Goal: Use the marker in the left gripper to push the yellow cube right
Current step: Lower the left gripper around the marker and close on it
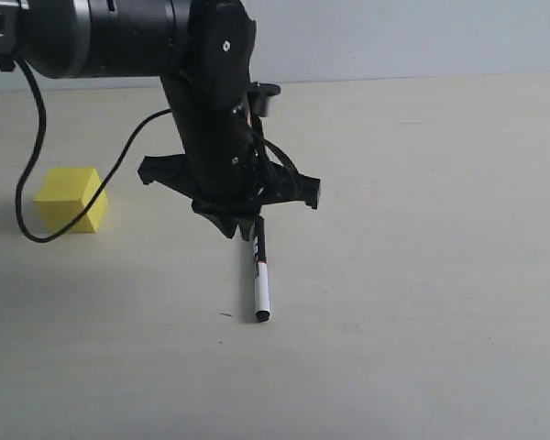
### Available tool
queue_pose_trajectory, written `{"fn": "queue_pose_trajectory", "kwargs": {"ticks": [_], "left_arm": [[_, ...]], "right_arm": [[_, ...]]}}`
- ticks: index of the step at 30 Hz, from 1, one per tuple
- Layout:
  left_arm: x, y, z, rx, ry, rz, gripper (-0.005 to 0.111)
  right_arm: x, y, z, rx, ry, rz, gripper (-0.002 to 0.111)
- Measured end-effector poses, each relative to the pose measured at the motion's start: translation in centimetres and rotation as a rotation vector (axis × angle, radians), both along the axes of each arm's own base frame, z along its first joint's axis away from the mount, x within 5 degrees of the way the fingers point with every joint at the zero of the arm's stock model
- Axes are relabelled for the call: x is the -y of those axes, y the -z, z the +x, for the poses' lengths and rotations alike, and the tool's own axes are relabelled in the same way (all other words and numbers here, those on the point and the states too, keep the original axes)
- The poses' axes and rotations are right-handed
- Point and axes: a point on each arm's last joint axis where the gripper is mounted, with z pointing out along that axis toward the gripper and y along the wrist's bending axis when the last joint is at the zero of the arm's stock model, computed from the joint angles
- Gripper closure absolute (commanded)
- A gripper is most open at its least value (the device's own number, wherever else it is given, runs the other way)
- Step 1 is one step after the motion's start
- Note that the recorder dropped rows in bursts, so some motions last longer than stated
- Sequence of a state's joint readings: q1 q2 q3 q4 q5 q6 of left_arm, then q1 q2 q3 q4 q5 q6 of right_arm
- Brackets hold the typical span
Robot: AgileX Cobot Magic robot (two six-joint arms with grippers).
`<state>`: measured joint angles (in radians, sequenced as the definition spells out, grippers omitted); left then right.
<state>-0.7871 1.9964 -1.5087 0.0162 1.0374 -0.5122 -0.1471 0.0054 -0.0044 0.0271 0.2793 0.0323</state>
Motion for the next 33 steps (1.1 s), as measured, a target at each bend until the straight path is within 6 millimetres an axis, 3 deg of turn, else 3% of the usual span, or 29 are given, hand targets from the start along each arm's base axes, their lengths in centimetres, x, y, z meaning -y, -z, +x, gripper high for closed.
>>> {"fn": "queue_pose_trajectory", "kwargs": {"ticks": [2,5,21,33], "left_arm": [[0.5,0.6,-0.3,-0.01,0.007,0.0,0.052],[1.1,1.5,-0.5,-0.033,0.001,-0.001,0.046],[2.1,6.8,0.0,-0.083,-0.133,0.024,0.046],[2.6,7.1,0.3,-0.055,-0.163,-0.016,0.046]], "right_arm": [[0.0,0.0,0.0,0.0,0.0,0.0,0.108],[0.0,0.0,0.0,0.0,0.0,0.0,0.108],[0.0,0.0,0.0,0.0,0.0,0.0,0.108],[0.0,0.0,0.0,0.0,0.0,0.0,0.108]]}}
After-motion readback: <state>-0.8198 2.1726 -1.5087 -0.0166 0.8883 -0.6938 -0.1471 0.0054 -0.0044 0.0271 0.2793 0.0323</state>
